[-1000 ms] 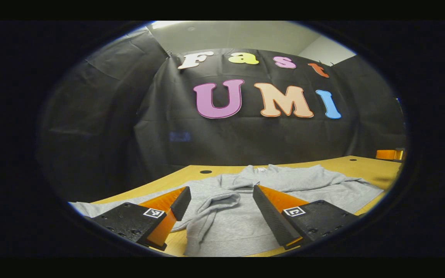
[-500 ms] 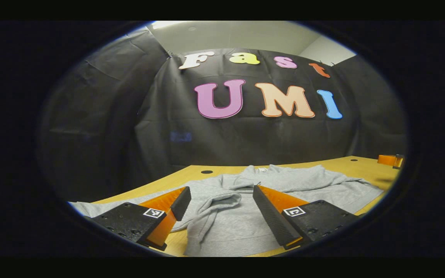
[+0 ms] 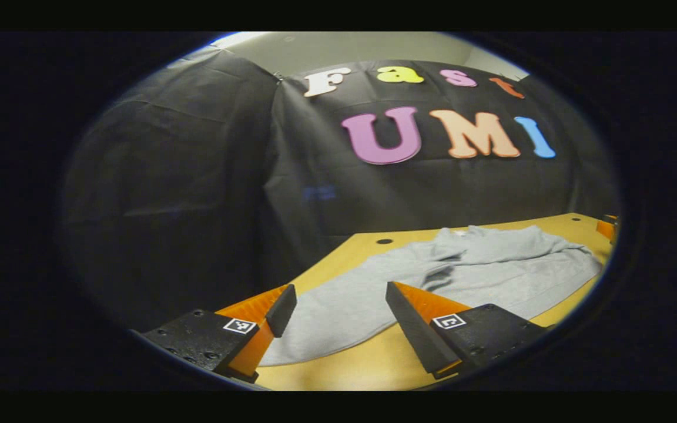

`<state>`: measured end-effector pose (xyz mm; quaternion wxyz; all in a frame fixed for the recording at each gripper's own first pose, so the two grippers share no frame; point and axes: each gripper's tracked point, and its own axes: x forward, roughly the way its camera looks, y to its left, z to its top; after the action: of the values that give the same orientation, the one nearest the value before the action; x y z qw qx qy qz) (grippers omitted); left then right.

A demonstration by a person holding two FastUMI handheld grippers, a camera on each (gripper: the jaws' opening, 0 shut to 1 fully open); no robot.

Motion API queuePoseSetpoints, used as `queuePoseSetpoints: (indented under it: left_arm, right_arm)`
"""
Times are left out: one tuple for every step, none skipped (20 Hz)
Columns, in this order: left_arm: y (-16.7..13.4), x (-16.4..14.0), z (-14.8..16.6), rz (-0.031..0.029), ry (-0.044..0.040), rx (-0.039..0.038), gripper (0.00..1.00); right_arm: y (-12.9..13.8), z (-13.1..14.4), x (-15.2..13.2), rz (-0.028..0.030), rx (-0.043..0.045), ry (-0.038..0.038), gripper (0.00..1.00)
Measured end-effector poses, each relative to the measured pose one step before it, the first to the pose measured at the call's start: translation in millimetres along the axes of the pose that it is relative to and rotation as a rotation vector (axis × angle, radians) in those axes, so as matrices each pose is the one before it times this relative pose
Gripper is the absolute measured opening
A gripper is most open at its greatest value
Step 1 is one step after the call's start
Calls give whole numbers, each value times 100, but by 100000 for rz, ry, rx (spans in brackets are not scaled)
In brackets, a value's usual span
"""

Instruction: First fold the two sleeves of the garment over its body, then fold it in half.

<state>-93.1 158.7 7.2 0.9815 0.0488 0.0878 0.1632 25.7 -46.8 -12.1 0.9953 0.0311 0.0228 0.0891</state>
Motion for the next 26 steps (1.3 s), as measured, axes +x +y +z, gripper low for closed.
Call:
queuePoseSetpoints:
  left_arm:
    - [2662, -749, -540, 3990, 3116, 1581, 93]
    - [1713, -668, -373, 2374, 2134, 605, 93]
    - [1438, -385, -393, 1102, 2172, 725, 93]
    - [959, -279, -688, 291, 2633, 1774, 93]
    - [752, -266, -1238, 389, 4524, 2327, 93]
    - [523, -75, -1285, -70, 4470, 1845, 93]
    - [241, 114, -1173, -980, 3553, 873, 94]
    - [64, 310, -971, -1155, 3149, -978, 94]
    - [-189, 319, -971, -1727, 2655, -1803, 94]
    - [-183, 238, -824, -1002, 2383, -1023, 94]
    - [197, 220, -638, 422, 2292, -112, 94]
    - [266, 352, -519, 560, 1899, -212, 94]
    - [-31, 328, -675, -159, 1912, -592, 94]
    - [-146, 195, -576, -605, 2757, -264, 94]
    - [27, 212, -703, -403, 2633, 297, 93]
    - [-175, -75, 67, -470, 223, 26, 93]
    - [87, 153, 442, -19, -1297, 28, 93]
    - [-36, -156, -549, -343, 2669, 266, 92]
    - [-93, -11, 330, -635, -1071, -131, 92]
    - [-231, 3, 165, -1169, 50, -151, 92]
    - [140, -227, -327, -981, 156, -624, 88]
    - [-185, 91, 279, -1342, -1617, -1723, 86]
    - [-361, -55, -165, -1157, 155, -1464, 80]
    - [-151, 20, 122, -46, -1113, -1502, 76]
    - [-286, 218, -66, -1180, -319, -2416, 74]
    - [-53, -102, -151, 472, 16, -1497, 70]
  right_arm:
    - [44, -10, -56, 165, 103, 97, 95]
    - [15, -25, 9, 65, 13, -38, 95]
    - [58, 11, -18, 424, 79, -59, 95]
    - [14, -58, -25, 319, 47, 28, 95]
    - [5, 45, 39, 37, 28, 29, 95]
    - [4, -30, -67, 79, 49, 40, 95]
    - [19, 19, -31, 187, 28, -14, 95]
    - [38, 4, 78, 150, 48, 37, 95]
    - [-1, 17, -30, 33, 38, 30, 95]
    - [-10, -41, -66, -8, 56, 40, 95]
    - [8, 34, 32, -15, 13, -2, 95]
    - [-9, -22, 32, -5, 7, 35, 95]
    - [4, 21, -4, 50, 5, 8, 95]
    - [18, -9, -30, 14, 2, 19, 95]
    - [-13, 25, 2, -30, 5, 8, 95]
    - [5, -24, -17, -3, 18, -16, 95]
    - [-8, 7, 19, -26, -10, -22, 95]
    - [34, -28, -27, -27, 25, 3, 95]
    - [-3, 11, 5, -11, 1, 9, 95]
    - [32, 6, 9, -51, -23, -11, 95]
    - [-56, -2, -20, -70, -39, -20, 95]
    - [-24, -11, -39, -62, -28, -21, 95]
    - [13, 34, 47, -58, -6, -8, 95]
    - [-3, -63, -3, -104, -10, -21, 95]
    - [-19, 18, -46, 11, 27, 4, 95]
    - [44, -3, 32, 1, -1, -21, 95]
